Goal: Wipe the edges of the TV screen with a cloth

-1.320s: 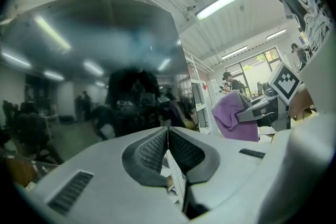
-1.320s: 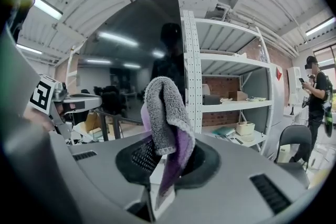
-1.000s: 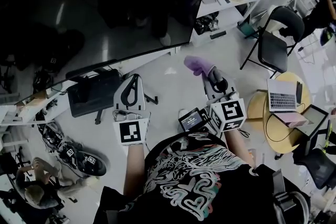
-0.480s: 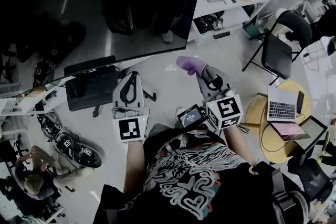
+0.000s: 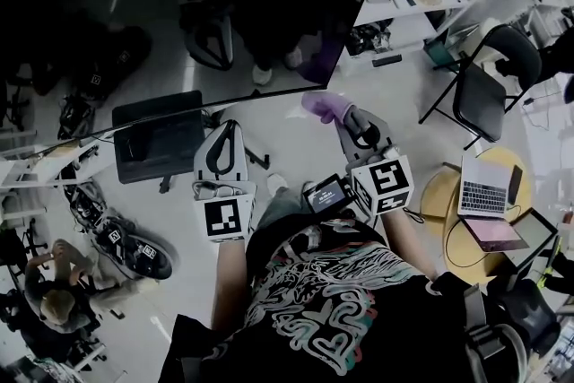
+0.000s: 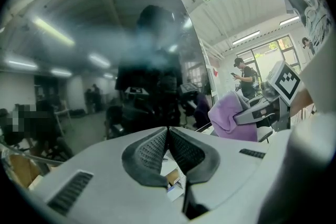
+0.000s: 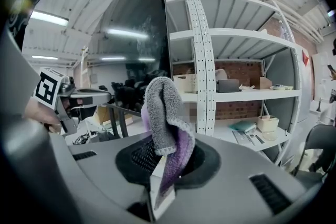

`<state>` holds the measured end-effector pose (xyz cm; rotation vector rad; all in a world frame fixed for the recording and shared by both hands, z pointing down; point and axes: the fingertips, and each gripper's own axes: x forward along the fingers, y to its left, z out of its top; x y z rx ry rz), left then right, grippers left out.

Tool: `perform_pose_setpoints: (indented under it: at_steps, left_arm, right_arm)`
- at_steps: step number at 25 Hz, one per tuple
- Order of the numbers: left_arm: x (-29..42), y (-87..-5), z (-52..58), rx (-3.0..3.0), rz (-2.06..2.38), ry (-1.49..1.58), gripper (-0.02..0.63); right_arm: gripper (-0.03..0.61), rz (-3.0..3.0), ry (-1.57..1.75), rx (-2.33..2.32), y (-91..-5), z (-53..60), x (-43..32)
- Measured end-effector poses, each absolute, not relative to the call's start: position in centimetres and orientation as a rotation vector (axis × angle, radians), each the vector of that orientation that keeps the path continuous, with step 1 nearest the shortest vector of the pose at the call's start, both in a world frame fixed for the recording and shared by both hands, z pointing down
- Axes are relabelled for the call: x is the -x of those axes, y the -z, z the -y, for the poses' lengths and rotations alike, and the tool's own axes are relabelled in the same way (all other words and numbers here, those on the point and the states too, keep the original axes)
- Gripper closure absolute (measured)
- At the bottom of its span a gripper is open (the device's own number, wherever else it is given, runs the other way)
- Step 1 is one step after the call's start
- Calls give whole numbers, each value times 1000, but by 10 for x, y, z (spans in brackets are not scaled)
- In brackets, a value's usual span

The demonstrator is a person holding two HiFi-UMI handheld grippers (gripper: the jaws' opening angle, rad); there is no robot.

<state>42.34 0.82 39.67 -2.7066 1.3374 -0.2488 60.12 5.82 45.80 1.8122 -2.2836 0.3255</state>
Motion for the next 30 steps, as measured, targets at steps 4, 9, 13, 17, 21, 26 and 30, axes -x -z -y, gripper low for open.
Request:
perform_pose_setpoints:
  at_steps: [4,9,13,17,21,26,30]
  left_arm:
    - [-425,-402,2,2698,-1327,278,592]
    - [-421,-406,11,2714,-1355,275,592]
    - [-419,-411,18,2711,-1346,295,592]
    - [-420,-413,21,2703,-1323,343,592]
    - [-423,-415,26,2704,-1312,367,592]
    - [-423,-416,30,2703,-1315,380,591]
    - [-423,-413,31,2701,-1314,371,592]
  right_arm:
    - [500,2281,-331,-1778,-463,-46,-600]
    - [500,2277,-344,-1761,-468,-33,-597]
    - [500,2269,-337,-1763,-469,-24,-596]
    - [500,2257,-351,-1779,-467,-18,-600]
    - [501,2250,-368,-1792,-467,-12,-604]
    - [500,2264,-448,-1831,-466,-6,-606]
    - [500,2295,-540,-1859,-463,-4,-606]
